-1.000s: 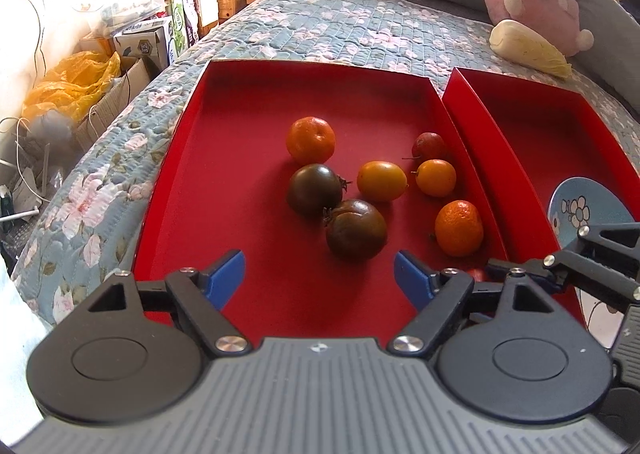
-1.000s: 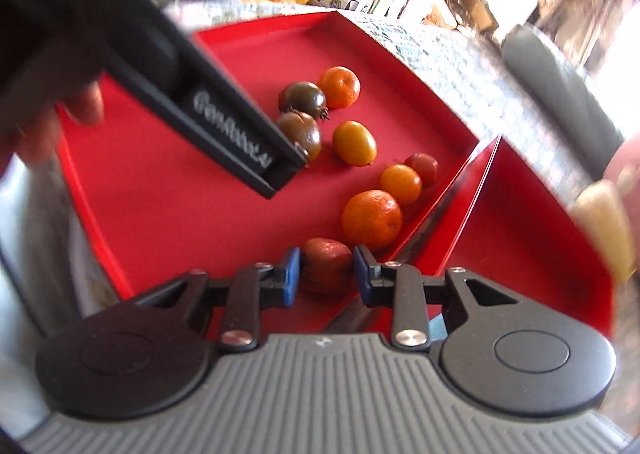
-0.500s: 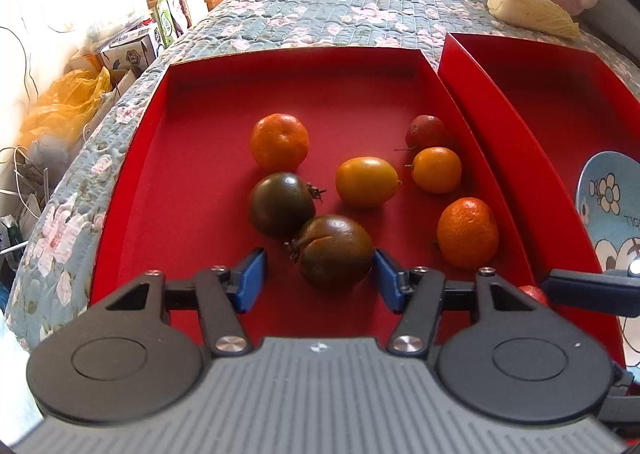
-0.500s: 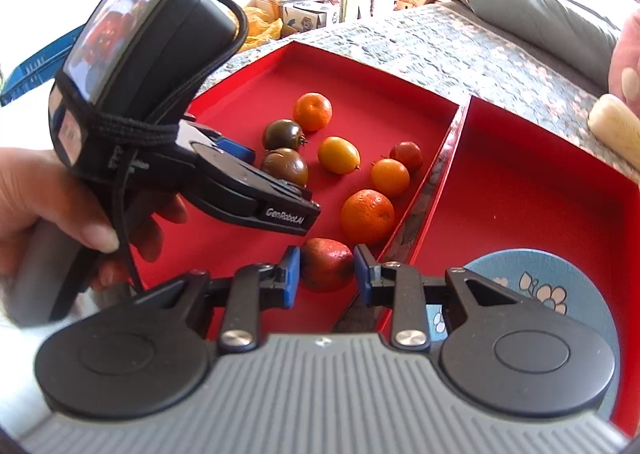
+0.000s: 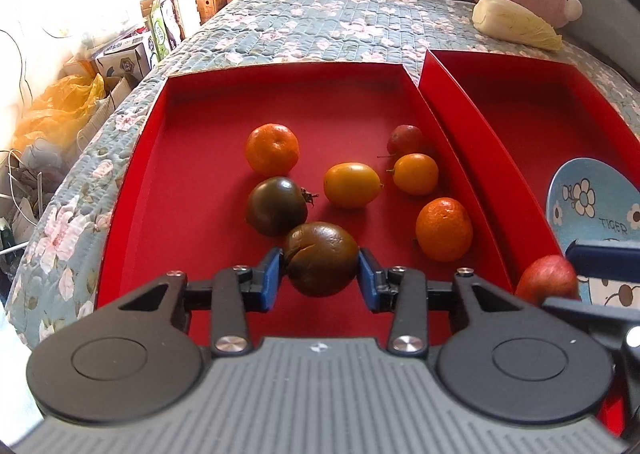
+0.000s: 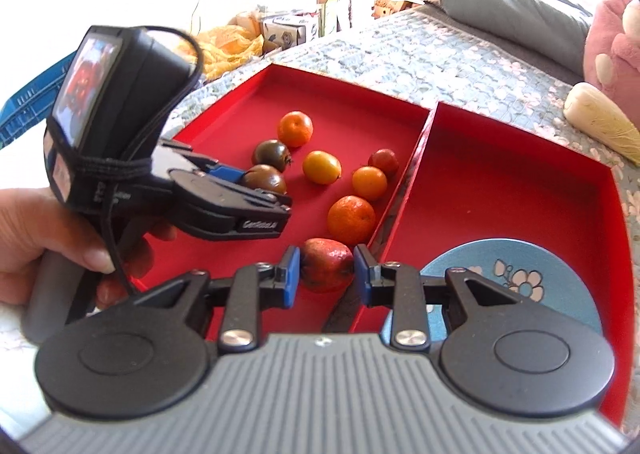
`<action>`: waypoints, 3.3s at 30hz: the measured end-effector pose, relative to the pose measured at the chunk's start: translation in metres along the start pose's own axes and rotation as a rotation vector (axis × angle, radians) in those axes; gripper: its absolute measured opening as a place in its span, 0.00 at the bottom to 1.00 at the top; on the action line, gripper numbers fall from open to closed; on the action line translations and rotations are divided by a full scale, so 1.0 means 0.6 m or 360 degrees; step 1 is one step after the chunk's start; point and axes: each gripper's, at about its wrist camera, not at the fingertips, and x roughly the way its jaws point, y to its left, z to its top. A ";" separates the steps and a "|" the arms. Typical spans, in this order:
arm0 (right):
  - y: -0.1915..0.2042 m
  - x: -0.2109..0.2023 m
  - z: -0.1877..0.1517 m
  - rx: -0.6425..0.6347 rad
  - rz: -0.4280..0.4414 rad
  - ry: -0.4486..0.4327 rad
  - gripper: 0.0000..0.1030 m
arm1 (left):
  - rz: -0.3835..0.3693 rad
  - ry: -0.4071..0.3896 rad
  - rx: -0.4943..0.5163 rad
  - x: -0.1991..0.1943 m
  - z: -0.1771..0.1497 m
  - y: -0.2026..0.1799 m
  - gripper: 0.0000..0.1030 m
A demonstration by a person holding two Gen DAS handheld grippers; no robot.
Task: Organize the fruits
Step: 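Carry the red tomato to the tiger plate while the left gripper grasps a dark brown tomato, then open both grippers to set both tomatoes on the tiger plate, then grasp an orange tangerine with the right gripper while the left grasps another dark tomato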
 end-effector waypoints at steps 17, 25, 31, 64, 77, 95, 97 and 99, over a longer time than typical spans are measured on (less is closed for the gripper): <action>-0.171 -0.044 -0.054 0.0288 -0.0482 0.0007 0.32 | -0.0193 -0.0199 0.0146 -0.097 0.014 -0.070 0.44; -0.203 -0.013 -0.085 0.0367 -0.0520 0.0100 0.32 | -0.0311 -0.0237 0.0239 -0.123 0.020 -0.131 0.44; -0.216 0.000 -0.098 0.0389 -0.0495 0.0134 0.32 | -0.0414 -0.0238 0.0328 -0.135 0.016 -0.182 0.44; -0.218 0.002 -0.094 0.0417 -0.0471 0.0121 0.33 | -0.0486 -0.0053 0.0553 -0.044 -0.041 -0.301 0.48; -0.201 -0.019 -0.076 0.0411 -0.0478 0.0036 0.41 | -0.0546 -0.0173 0.0417 -0.099 -0.029 -0.249 0.61; -0.018 0.015 0.011 -0.0043 -0.0144 -0.0198 0.40 | -0.0069 -0.0131 -0.0070 -0.071 0.008 0.010 0.59; -0.006 0.038 0.022 -0.0096 -0.0136 -0.0177 0.40 | -0.0031 -0.0119 -0.0051 -0.055 0.018 0.027 0.59; 0.004 0.059 0.030 -0.0154 -0.0155 -0.0154 0.40 | 0.0001 -0.0104 -0.0033 -0.040 0.024 0.039 0.59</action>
